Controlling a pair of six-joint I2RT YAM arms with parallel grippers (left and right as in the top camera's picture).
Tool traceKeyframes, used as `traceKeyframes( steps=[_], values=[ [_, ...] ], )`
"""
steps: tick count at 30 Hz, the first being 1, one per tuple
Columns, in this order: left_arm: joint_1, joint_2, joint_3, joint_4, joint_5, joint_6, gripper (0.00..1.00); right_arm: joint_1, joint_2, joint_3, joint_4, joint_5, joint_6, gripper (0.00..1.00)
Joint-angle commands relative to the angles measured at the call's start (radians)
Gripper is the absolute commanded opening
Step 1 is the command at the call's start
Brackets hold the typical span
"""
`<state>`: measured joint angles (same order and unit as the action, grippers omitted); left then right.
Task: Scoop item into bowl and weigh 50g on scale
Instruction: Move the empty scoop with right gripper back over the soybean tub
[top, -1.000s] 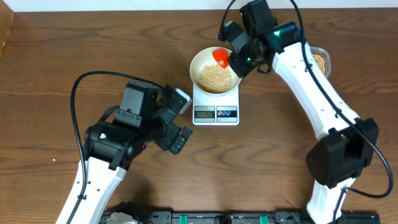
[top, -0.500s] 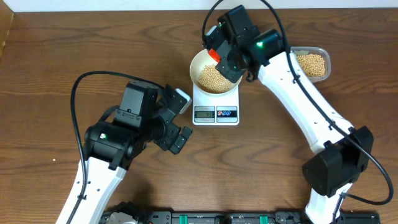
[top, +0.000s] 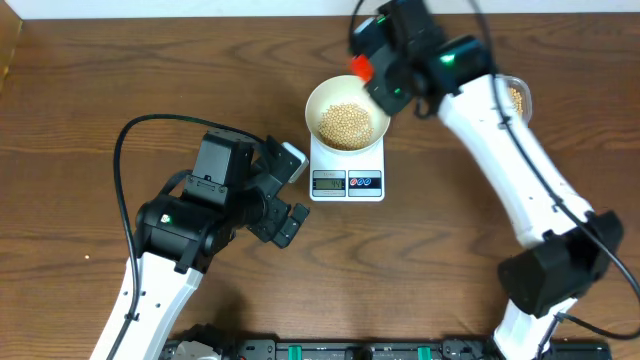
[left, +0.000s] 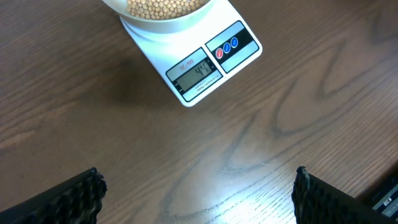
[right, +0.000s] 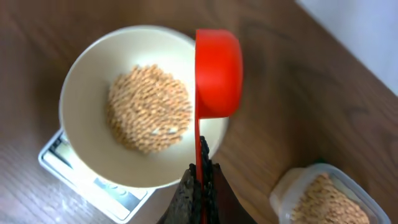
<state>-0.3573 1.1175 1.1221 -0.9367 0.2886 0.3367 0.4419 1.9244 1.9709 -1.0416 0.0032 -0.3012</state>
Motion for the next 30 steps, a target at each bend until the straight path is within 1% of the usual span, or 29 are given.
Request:
traceKeyframes(
  steps=[1,7,10,16,21,24,30],
  values=[
    [-0.003,0.005,-0.008,0.000,-0.003,-0.009,0.98,-0.092,-0.085,0.044,-0.003,-0.089,0.089,0.01],
    [-0.003,0.005,-0.008,0.000,-0.003,-0.009,0.98,-0.258,-0.109,0.044,-0.082,-0.188,0.178,0.01],
    [-0.003,0.005,-0.008,0.000,-0.003,-0.009,0.98,-0.350,-0.108,0.044,-0.153,-0.248,0.184,0.01],
    [-0.003,0.005,-0.008,0.000,-0.003,-0.009,0.98,-0.445,-0.105,0.036,-0.224,-0.247,0.206,0.01],
    [-0.003,0.005,-0.008,0.000,-0.003,-0.009,0.98,-0.491,-0.099,-0.003,-0.226,-0.238,0.255,0.01],
    [-0.003,0.005,-0.008,0.000,-0.003,-0.009,0.98,-0.510,-0.093,-0.021,-0.220,-0.237,0.256,0.01],
    [-0.003,0.005,-0.008,0.000,-0.003,-0.009,0.98,-0.547,-0.088,-0.135,-0.136,-0.207,0.256,0.01]
  ],
)
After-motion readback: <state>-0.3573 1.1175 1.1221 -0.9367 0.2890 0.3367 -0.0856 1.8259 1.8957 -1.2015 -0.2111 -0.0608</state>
